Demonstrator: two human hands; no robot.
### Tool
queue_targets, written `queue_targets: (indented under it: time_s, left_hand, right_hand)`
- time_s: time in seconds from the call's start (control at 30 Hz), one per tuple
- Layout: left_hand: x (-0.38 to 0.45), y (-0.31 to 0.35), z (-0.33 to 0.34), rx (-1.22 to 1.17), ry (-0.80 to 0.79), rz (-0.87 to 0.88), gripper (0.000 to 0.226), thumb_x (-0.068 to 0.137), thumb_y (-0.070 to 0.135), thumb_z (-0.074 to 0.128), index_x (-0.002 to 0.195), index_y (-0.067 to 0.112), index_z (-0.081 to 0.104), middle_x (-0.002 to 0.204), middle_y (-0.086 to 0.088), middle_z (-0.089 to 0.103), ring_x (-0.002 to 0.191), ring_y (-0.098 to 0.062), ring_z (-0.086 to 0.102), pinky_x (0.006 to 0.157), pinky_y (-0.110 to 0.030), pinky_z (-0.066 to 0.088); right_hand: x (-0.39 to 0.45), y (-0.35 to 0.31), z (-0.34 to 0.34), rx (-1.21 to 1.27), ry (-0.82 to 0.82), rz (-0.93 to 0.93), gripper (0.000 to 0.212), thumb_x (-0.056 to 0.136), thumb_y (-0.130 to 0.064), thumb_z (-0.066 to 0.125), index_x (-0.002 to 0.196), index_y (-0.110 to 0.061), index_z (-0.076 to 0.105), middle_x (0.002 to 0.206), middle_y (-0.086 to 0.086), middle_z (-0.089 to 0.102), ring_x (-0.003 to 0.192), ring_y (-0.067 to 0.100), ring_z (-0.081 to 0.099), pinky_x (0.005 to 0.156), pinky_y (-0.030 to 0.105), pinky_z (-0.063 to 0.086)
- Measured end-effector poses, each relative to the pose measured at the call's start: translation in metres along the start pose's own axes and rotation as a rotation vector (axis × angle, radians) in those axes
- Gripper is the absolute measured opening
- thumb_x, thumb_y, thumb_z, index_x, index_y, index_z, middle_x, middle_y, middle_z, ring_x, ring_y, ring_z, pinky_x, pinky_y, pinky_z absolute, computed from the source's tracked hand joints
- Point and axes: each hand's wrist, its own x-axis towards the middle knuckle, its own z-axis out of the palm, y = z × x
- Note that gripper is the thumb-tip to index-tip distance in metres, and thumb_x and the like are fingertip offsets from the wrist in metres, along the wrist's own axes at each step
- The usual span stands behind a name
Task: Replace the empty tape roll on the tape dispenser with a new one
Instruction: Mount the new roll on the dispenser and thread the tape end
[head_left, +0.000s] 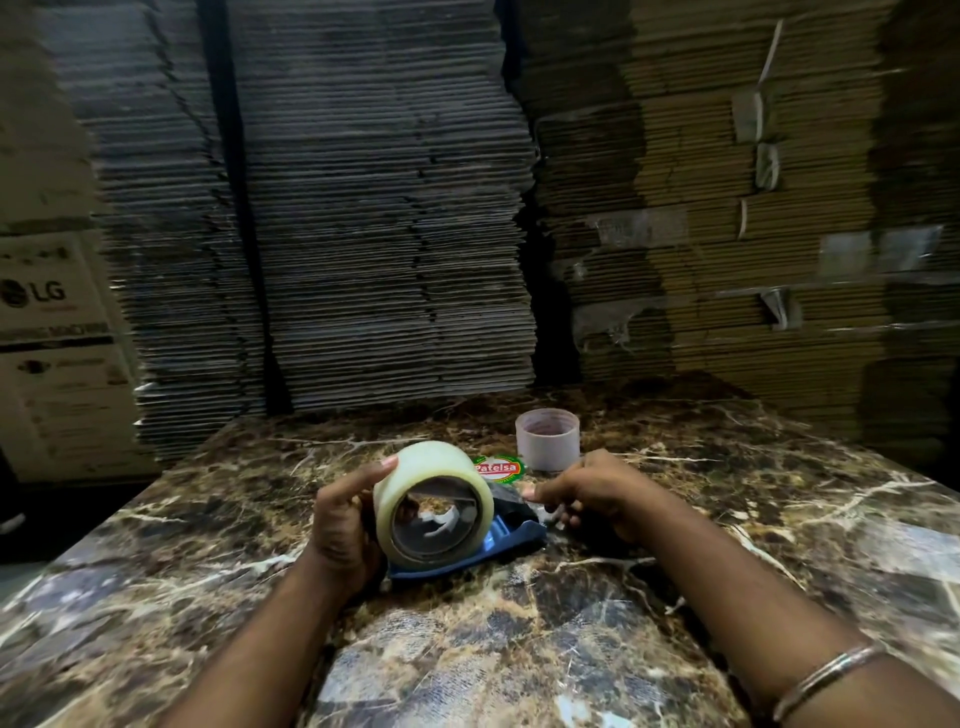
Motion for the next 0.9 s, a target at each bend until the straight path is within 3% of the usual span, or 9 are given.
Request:
queue_targets:
  time_s: [0.07,0.17,0.27,0.4,0.5,0.63,0.77,0.9]
  left_hand:
    - [0.004,-0.002,-0.005,0.016,0.02,-0.019,0.04,0.049,0.036,0.08,0.074,0.005,0.078,0.056,-0.008,0.063,0.045,-0.02,0.055,0.052,-0.024,0.047]
    - [0.006,-0.003,-0.008,0.002,0.028,-0.022,0.035,0.055,0.033,0.076,0.074,0.005,0.078,0.058,-0.009,0.064,0.046,-0.021,0.057,0.054,-0.026,0.048]
    - [0.007,-0.003,-0.008,0.005,0.044,-0.032,0.048,0.041,0.034,0.085,0.079,0.006,0.077,0.063,-0.011,0.061,0.051,-0.023,0.053,0.06,-0.029,0.044]
    - [0.007,-0.004,-0.008,-0.008,0.058,-0.021,0.024,0.064,0.023,0.067,0.076,0.005,0.078,0.064,-0.013,0.062,0.047,-0.023,0.056,0.054,-0.028,0.05]
    - [0.008,-0.005,-0.007,-0.033,0.028,-0.014,0.025,0.075,0.019,0.057,0.075,0.002,0.076,0.061,-0.015,0.067,0.046,-0.025,0.062,0.05,-0.029,0.056]
    - [0.01,-0.006,-0.006,-0.008,0.023,-0.029,0.037,0.085,0.017,0.049,0.068,0.003,0.078,0.06,-0.014,0.07,0.048,-0.025,0.066,0.049,-0.029,0.057]
    - [0.009,-0.006,-0.007,0.002,0.036,-0.013,0.027,0.072,0.021,0.057,0.064,0.006,0.077,0.053,-0.01,0.066,0.041,-0.02,0.059,0.047,-0.022,0.052]
    - [0.011,-0.009,-0.009,-0.001,0.005,0.002,0.025,0.068,0.022,0.06,0.07,0.005,0.077,0.06,-0.012,0.07,0.048,-0.022,0.064,0.052,-0.024,0.055]
  right_hand:
    - [0.001,0.0,-0.002,-0.021,0.015,0.006,0.033,0.066,-0.011,0.089,0.088,0.004,0.069,0.056,0.006,0.061,0.036,0.01,0.05,0.039,0.019,0.042]
    - [0.001,0.001,-0.005,-0.098,0.015,0.007,0.029,0.065,-0.012,0.089,0.08,0.004,0.071,0.054,0.007,0.06,0.037,0.012,0.052,0.042,0.021,0.044]
    - [0.003,0.001,-0.009,-0.196,-0.014,-0.016,0.032,0.06,-0.016,0.092,0.078,0.005,0.074,0.059,0.009,0.064,0.047,0.015,0.058,0.049,0.026,0.047]
    - [0.005,0.0,-0.01,-0.193,-0.038,-0.03,0.023,0.06,-0.009,0.09,0.072,-0.001,0.071,0.068,0.014,0.066,0.051,0.017,0.06,0.053,0.029,0.05]
    - [0.006,0.001,-0.006,-0.148,-0.017,-0.048,0.019,0.071,-0.007,0.083,0.076,-0.001,0.066,0.066,0.014,0.061,0.043,0.016,0.056,0.047,0.026,0.046]
    - [0.003,-0.001,-0.003,-0.288,-0.041,-0.088,0.028,0.073,-0.007,0.082,0.094,0.005,0.069,0.071,0.011,0.064,0.054,0.016,0.059,0.047,0.025,0.049]
    - [-0.001,-0.007,-0.006,-0.379,-0.126,-0.12,0.021,0.073,0.001,0.079,0.092,-0.004,0.069,0.078,0.009,0.064,0.061,0.013,0.056,0.046,0.016,0.047]
    - [-0.002,-0.01,-0.011,-0.496,-0.175,-0.194,0.034,0.075,-0.001,0.076,0.104,-0.016,0.066,0.098,0.003,0.064,0.076,0.01,0.057,0.059,0.018,0.047]
